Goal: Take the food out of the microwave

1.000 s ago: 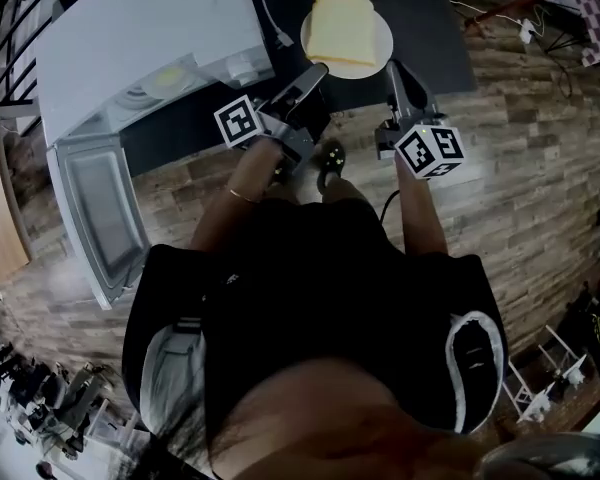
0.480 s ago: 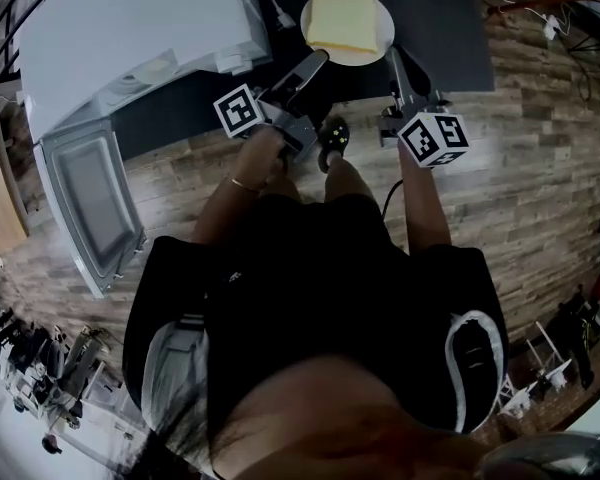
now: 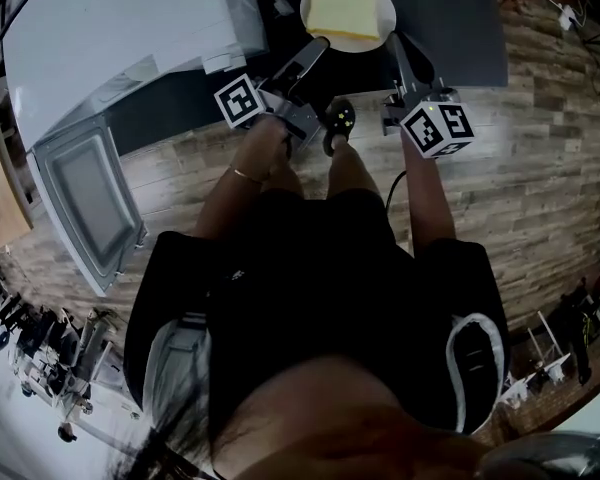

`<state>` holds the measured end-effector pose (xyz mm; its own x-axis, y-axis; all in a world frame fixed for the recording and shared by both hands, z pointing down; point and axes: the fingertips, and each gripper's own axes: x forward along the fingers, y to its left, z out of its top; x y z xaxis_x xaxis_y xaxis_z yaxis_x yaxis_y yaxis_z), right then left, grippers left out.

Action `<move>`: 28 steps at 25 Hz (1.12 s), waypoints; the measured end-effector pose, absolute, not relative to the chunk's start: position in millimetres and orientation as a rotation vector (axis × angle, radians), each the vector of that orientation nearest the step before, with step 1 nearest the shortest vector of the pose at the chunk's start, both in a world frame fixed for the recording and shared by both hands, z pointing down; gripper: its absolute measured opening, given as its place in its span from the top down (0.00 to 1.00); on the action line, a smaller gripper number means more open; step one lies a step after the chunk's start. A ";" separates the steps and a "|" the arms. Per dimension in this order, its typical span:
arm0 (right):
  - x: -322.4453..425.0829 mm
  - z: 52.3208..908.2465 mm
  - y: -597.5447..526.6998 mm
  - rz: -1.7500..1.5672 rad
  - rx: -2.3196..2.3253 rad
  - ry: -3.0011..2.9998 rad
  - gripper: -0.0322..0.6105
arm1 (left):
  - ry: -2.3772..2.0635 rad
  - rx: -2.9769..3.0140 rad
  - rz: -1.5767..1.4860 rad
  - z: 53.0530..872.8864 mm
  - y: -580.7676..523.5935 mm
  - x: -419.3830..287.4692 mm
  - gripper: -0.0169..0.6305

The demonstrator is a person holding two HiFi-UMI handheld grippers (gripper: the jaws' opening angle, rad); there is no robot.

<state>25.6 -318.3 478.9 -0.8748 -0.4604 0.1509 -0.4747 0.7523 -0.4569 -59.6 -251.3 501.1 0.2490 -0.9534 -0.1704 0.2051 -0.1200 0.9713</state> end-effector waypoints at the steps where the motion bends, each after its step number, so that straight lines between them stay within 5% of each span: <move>1: 27.2 480.6 -318.9 0.777 0.780 -2.909 0.96 | -0.805 1.281 -1.196 503.5 -251.9 -60.0 0.95; 28: 56.1 498.6 -326.1 0.924 0.843 -2.862 0.96 | -0.880 1.186 -1.151 548.3 -269.2 -59.4 0.94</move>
<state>56.1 -326.1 498.6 -0.8541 -0.4894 0.1761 -0.5000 0.6793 -0.5371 -59.4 -269.2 548.3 0.2233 -0.9731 -0.0559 0.2009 -0.0102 0.9796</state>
